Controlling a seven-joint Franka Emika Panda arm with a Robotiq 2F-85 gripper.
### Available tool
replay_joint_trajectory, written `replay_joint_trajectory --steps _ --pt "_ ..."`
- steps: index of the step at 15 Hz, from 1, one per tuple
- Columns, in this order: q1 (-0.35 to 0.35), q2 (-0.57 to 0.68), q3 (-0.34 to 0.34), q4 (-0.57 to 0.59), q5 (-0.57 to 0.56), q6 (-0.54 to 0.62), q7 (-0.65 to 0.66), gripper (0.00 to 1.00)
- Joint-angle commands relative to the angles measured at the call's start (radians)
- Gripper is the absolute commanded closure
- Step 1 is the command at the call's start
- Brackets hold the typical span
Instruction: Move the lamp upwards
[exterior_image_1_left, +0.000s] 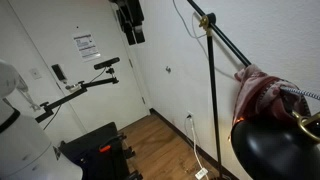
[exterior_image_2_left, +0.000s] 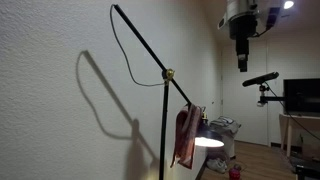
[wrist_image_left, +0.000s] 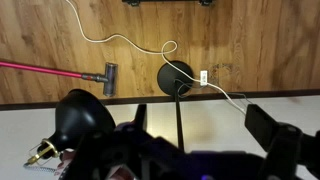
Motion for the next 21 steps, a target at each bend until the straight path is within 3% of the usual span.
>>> replay_joint_trajectory --steps 1,14,21 --pt "-0.005 0.000 0.004 0.002 0.003 -0.002 -0.002 0.00" --pt "-0.005 0.000 0.004 0.002 0.003 -0.002 -0.002 0.00" --pt "0.027 -0.176 0.035 -0.060 0.032 0.227 0.022 0.00"
